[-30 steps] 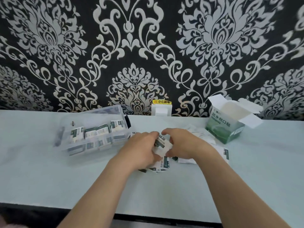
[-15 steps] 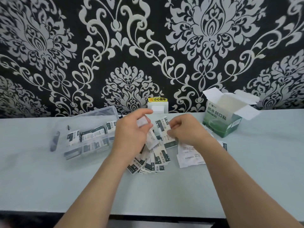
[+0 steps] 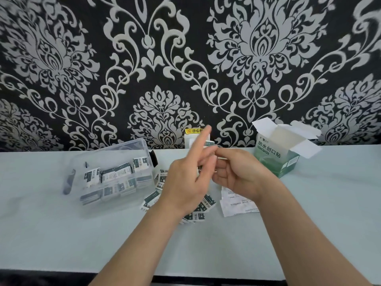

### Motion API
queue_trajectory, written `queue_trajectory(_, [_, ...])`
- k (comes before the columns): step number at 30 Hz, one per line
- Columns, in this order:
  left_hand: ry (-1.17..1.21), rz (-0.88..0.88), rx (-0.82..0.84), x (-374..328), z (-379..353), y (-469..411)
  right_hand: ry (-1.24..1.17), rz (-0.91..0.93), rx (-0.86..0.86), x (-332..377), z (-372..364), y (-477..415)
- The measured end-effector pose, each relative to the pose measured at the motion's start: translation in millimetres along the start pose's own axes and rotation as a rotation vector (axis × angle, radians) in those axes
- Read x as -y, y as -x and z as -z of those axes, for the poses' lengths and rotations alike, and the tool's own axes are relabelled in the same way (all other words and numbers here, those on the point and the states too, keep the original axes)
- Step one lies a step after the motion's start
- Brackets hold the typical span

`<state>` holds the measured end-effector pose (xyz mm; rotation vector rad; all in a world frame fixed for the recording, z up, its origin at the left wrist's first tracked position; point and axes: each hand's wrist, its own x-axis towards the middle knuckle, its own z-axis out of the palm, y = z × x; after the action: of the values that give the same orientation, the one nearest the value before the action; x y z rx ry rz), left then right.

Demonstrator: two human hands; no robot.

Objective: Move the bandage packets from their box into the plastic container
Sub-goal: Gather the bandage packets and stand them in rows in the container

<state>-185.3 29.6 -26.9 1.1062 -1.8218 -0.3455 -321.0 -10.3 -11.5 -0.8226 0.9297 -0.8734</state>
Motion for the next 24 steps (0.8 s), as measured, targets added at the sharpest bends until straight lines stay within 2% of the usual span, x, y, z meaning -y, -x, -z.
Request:
queue_trajectory(3, [0.402,0.179,-0.096,-5.0,5.5,-5.7,0.070,0.032,-0.018,-1.8,1.5,-0.4])
queue_trajectory(5, [0.439,0.229,-0.180,-2.6,8.5,-10.6,0.104,0.073,-0.068,-1.1,4.5,0.6])
queue_trajectory(7, [0.207,0.291,-0.125,2.3,14.2,-14.7,0.160,0.114,-0.186,-0.5,8.2,0.5])
queue_trajectory(9, [-0.231,0.350,0.208,8.2,17.3,-14.3,0.331,0.159,-0.321,-1.7,14.1,-2.1])
queue_trajectory(11, [-0.594,0.377,0.537,14.3,15.0,-10.1,0.466,0.188,-0.374,-2.4,16.1,-3.6])
queue_trajectory(12, [-0.666,0.400,0.628,15.3,12.7,-8.6,0.502,0.190,-0.377,-3.2,16.1,-4.9])
queue_trajectory(14, [-0.684,0.436,0.676,15.5,8.5,-8.9,0.560,0.181,-0.379,-4.1,15.1,-5.5])
queue_trajectory(19, [-0.513,0.503,0.566,16.6,1.1,-14.0,0.595,0.145,-0.374,-7.5,14.9,-8.3])
queue_trajectory(24, [-0.221,0.496,0.197,16.1,4.8,-16.2,0.579,0.149,-0.392,-5.4,13.3,-6.6])
